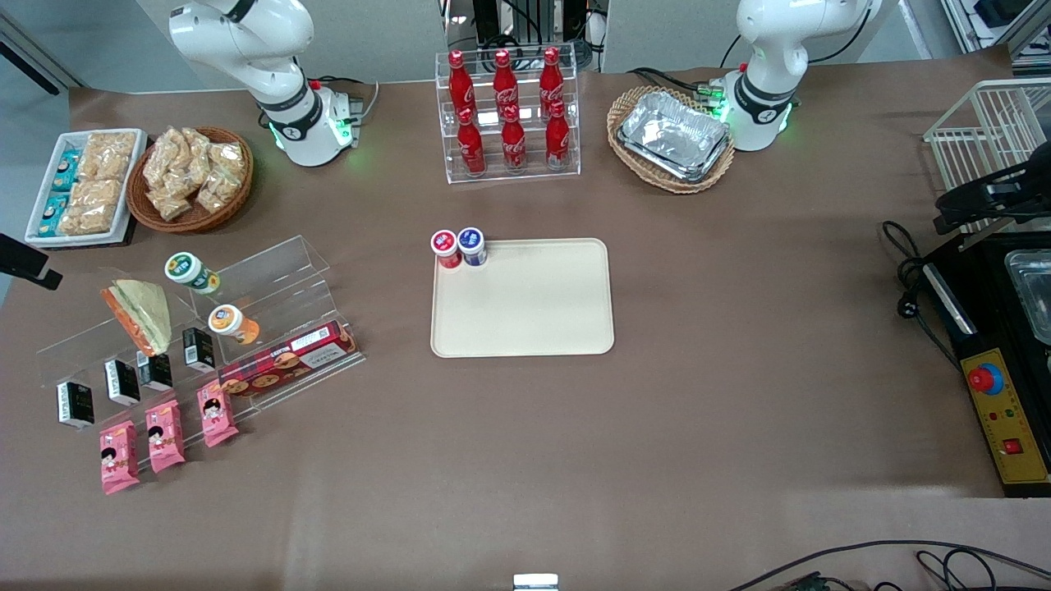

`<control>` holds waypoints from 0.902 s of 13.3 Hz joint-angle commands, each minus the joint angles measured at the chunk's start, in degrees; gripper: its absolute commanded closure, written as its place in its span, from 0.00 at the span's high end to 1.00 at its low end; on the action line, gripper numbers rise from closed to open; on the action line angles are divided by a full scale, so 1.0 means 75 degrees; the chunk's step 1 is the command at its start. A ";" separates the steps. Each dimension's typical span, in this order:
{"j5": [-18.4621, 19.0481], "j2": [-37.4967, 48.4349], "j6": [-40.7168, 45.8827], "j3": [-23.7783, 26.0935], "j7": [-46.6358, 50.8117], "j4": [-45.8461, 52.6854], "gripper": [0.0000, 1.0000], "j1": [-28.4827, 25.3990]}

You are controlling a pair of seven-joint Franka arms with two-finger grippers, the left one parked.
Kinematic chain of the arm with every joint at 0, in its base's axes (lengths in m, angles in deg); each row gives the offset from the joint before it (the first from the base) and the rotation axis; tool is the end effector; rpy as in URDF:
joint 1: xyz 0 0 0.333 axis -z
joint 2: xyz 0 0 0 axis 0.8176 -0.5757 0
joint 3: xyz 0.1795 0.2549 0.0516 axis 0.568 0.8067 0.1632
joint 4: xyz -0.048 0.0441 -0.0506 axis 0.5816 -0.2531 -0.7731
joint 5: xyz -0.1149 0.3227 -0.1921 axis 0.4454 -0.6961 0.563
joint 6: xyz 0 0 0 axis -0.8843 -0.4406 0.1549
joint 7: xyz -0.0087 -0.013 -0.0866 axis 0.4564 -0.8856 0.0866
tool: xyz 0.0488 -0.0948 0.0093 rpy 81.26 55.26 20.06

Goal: Place sandwich on tray
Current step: 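Move the right gripper toward the wrapped sandwich on the acrylic rack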

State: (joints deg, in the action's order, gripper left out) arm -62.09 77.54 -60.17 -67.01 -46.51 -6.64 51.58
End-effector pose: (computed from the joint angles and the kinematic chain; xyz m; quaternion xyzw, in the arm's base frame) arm 0.5606 -0.1091 0.6437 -0.9964 0.0773 -0.0274 0.0208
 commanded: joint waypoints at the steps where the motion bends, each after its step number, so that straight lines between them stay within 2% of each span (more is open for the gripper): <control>1: -0.0002 0.0104 0.0184 -0.0006 0.0102 0.0060 1.00 -0.0021; 12: 0.0091 0.0163 0.0594 -0.0158 0.0172 -0.0103 1.00 0.0038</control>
State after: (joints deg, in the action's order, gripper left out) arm -62.07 78.17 -57.12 -67.53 -45.01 -6.64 51.68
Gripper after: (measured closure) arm 0.000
